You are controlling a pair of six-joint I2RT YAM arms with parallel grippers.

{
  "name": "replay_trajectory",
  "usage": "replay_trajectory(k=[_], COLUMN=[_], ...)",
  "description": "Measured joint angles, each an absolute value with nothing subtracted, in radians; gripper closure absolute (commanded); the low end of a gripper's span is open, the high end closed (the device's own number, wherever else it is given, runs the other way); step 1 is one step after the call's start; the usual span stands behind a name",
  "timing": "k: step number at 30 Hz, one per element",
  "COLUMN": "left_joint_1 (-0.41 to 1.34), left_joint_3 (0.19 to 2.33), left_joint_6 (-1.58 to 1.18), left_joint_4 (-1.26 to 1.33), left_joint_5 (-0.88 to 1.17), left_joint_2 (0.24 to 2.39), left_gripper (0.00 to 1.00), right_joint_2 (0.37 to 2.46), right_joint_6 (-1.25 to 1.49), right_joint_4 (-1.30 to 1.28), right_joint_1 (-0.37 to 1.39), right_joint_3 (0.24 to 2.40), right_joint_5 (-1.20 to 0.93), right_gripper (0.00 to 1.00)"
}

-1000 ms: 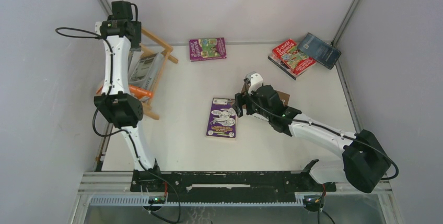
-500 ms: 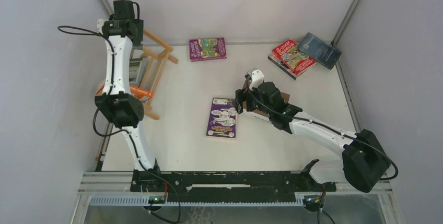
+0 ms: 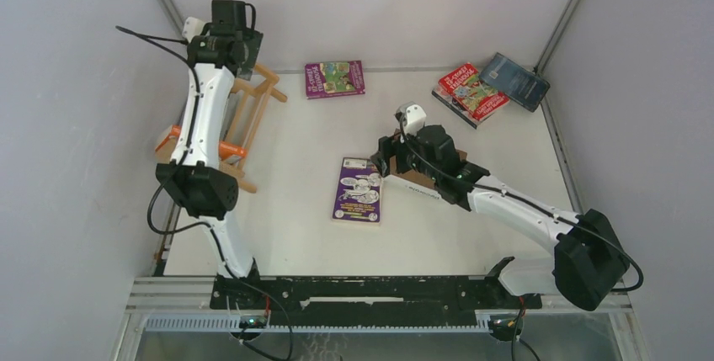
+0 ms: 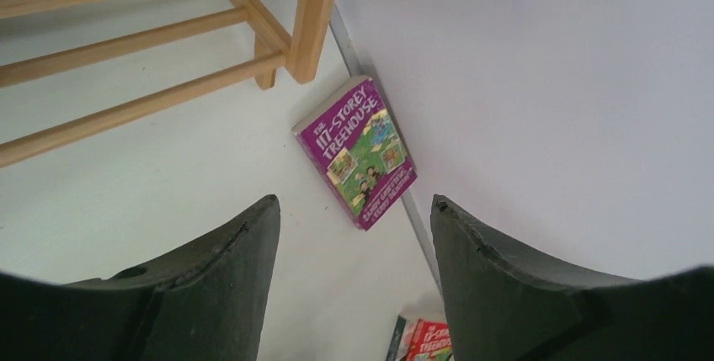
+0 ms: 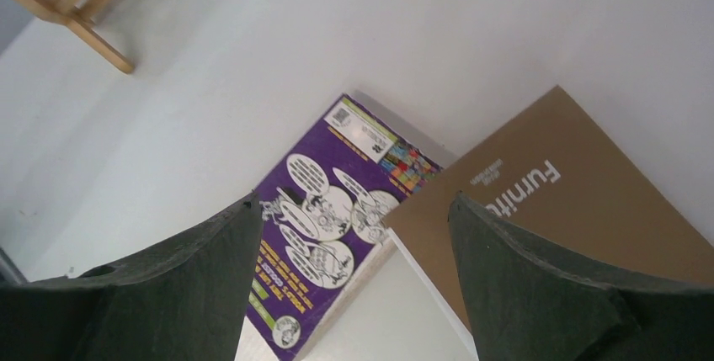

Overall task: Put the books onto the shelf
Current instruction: Place the book on the shelf, then move the shelf to the center of the board.

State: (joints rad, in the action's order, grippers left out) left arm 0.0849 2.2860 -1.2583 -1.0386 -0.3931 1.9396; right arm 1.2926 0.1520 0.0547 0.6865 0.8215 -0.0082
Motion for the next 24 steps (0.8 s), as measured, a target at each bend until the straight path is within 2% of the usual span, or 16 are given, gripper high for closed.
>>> replay_trajectory(k=[7, 12, 19, 24], left_joint_1=[0.158, 0.225, 0.306, 0.363], left_joint_3=[2.095, 1.921, 1.58, 1.436], left_joint_6=[-1.178, -1.145, -1.133, -1.086], left_joint_4=[-0.992, -0.926, -0.819, -0.76], left_joint_5=[-0.45, -0.495, -0.521, -0.522], left_joint_2=[1.792, 1.659, 1.357, 1.139], left_gripper=[0.3, 0.3, 0.3, 0.3], right_joint_2=[1.354, 1.516, 1.758, 1.951], right_joint_6=[0.202, 0.263, 0.402, 0.517], right_joint_4=[0.066, 0.066, 0.071, 0.063], right_joint_1=[0.661, 0.659, 0.662, 0.672], right_joint_3=[0.918, 1.074, 1.297, 1.505], right_joint_5=[-0.067, -0.139, -0.273, -0.371], right_gripper=[0.13, 0.13, 0.13, 0.14])
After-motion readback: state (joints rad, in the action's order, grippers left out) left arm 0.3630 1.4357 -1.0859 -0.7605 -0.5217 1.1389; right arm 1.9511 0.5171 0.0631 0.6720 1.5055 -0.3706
